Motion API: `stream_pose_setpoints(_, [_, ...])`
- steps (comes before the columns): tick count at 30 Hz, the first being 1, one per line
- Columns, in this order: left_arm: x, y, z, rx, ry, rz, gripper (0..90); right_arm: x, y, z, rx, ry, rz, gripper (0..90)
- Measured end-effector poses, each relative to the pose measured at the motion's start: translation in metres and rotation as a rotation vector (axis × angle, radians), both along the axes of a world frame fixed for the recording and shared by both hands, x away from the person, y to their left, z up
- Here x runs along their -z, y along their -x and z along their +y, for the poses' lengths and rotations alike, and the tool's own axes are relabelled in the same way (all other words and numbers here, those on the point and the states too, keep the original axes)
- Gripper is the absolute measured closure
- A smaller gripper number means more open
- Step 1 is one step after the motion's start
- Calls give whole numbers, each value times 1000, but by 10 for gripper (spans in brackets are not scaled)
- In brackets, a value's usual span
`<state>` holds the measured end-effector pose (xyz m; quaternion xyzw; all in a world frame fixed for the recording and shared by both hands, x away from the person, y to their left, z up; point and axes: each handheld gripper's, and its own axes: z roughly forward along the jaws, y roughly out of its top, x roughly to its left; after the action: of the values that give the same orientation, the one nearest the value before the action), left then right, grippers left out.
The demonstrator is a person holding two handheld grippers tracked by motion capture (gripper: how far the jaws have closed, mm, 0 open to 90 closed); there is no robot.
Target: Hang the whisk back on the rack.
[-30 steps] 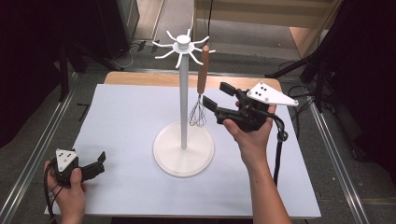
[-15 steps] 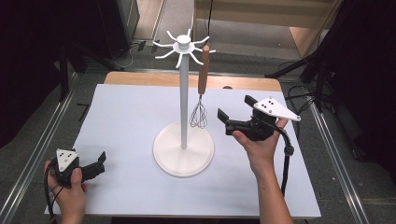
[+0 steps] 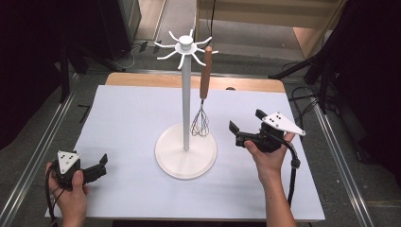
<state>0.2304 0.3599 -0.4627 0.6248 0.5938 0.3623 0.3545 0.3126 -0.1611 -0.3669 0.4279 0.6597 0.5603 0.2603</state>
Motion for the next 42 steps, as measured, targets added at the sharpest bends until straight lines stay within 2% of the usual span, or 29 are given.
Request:
stream_pose_setpoints(8, [0, 0, -1, 0, -4, 0, 2, 15, 4, -12, 42, 0, 10, 0])
stream_pose_setpoints(20, [0, 0, -1, -3, -6, 2, 2, 43, 9, -31, 87, 35, 55, 0])
stream_pose_setpoints(42, [0, 0, -1, -5, -9, 2, 2, 78, 22, -68, 171, 57, 121, 0])
